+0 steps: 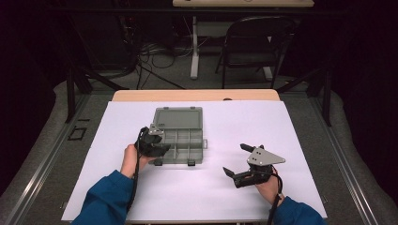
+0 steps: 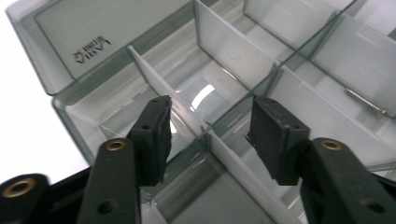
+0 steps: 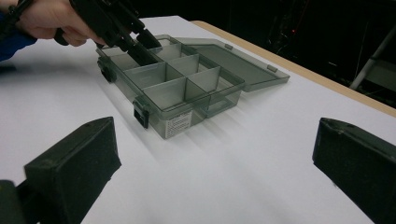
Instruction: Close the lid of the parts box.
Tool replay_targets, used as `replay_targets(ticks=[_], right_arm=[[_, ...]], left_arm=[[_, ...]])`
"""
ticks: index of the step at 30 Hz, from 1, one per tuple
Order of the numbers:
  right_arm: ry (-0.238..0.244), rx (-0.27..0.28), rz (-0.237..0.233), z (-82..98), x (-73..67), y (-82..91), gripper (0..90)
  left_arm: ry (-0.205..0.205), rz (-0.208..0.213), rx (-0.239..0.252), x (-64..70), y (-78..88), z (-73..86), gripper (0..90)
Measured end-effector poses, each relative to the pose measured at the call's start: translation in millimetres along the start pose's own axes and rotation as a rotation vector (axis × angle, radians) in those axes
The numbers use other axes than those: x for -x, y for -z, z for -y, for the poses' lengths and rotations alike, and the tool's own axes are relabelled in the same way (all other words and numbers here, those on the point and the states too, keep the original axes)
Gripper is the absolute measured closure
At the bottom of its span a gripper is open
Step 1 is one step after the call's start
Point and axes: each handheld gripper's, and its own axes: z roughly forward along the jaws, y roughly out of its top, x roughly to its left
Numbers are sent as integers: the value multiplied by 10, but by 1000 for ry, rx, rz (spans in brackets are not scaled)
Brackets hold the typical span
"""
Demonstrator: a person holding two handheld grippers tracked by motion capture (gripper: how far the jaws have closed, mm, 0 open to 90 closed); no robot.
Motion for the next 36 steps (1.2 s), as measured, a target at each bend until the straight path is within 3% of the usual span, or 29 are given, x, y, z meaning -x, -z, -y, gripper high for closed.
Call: replay_targets(ticks=[8,9,10,15,36], right_arm=[[-15,-8,0,-23,19,-32,0],[-10,-32,-3,-34,28,-26,0],[-15,-7,2,-31,29,-57,0],[-25,-21,1,-55,72,-123,0],[-68,-123,-34,-208,337,-642,7]], left_arm=[[-17,-11,-7,8,0,5,512],[-22,-13,-6,9,0,6,516],[-25,-13,-7,9,0,7,520],[-35,-13,-7,9,0,10,530],[-57,4,-4,-16,-1,15,544]])
